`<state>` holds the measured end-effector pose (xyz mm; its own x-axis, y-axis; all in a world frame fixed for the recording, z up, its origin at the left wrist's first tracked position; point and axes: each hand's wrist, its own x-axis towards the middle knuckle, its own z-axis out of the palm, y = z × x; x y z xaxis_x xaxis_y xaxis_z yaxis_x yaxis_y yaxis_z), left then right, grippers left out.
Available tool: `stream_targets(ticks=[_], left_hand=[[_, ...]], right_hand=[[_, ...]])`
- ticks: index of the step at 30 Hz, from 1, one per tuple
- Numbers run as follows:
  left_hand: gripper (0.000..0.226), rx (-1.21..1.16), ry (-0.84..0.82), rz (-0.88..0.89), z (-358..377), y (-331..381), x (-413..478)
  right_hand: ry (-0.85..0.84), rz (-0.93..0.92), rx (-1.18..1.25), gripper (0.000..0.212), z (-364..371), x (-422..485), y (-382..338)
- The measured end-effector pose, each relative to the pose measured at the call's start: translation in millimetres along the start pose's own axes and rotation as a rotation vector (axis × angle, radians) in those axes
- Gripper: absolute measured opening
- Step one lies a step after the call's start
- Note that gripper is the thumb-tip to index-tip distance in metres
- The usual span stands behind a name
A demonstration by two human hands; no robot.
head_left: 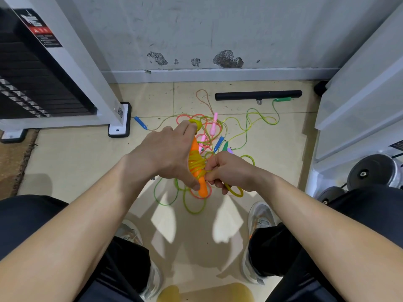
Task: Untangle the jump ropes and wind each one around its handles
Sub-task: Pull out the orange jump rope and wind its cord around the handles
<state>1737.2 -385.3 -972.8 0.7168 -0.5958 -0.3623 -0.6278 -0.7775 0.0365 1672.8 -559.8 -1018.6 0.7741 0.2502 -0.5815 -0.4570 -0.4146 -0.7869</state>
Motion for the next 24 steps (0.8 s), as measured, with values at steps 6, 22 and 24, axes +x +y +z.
stream_targets(ticks=[6,22,24], left_hand=[[0.111,-0.049,0.018,0.029,8,-5,6],[0.1,-0.499,0.124,0.004,20,-24,12],[0.103,-0.477,0.128,0.019,22,-22,11]], right_hand=[[-0.058,0.005,0.072,0.032,-1,4,6],[0.155,-0.351,-0.507,0.006,-25,14,14],[0.26,-0.395,-0.71,0.019,-24,14,19]])
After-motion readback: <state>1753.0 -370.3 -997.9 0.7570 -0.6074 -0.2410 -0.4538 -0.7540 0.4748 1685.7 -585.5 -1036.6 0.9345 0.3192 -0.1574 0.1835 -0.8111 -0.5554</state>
